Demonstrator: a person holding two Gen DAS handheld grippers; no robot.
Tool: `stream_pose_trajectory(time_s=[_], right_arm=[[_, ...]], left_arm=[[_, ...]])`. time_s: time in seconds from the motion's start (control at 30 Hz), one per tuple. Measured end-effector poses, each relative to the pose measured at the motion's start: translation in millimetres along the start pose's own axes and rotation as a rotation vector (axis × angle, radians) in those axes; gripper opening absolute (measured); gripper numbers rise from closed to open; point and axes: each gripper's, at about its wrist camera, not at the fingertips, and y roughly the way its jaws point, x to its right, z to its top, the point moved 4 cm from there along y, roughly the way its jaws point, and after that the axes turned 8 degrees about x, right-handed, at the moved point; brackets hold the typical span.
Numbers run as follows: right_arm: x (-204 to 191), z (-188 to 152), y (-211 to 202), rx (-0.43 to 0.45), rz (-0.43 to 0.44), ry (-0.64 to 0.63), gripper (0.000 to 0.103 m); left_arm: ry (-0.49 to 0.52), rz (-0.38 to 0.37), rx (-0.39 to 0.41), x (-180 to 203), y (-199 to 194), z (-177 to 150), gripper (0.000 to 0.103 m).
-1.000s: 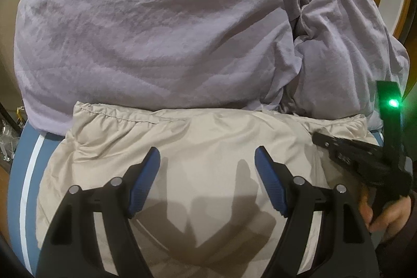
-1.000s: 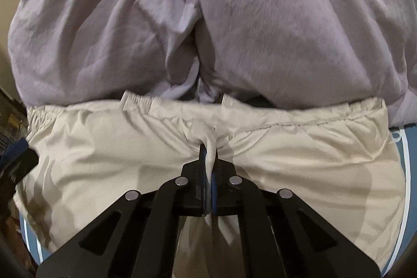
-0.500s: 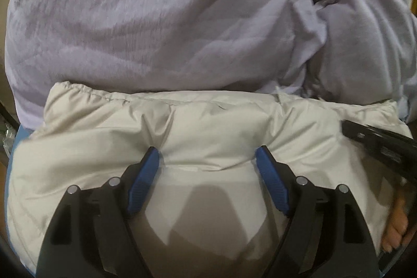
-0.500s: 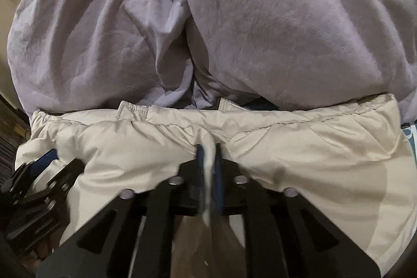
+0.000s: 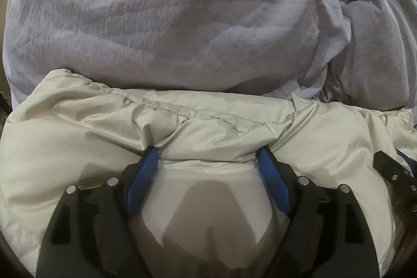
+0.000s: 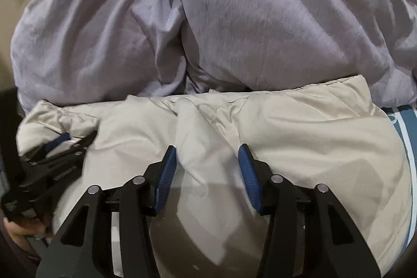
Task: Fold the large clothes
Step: 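Press the folded jacket edge flat with both grippers side by side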
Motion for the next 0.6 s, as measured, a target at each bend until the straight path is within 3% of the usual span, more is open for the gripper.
stream_pose_trajectory(time_s=[0.4,0.6], right_arm=[[-4,-10,29,0.041,-0.079,-0.069,0.064],[-8,-5,32,0.007,-0.083,-0.058,0.064]], left_arm=[[-0.009,0.013,0.019,-1,13,-4,0.082],[0.008,0.029,0.006,12,3,-2,0.082]])
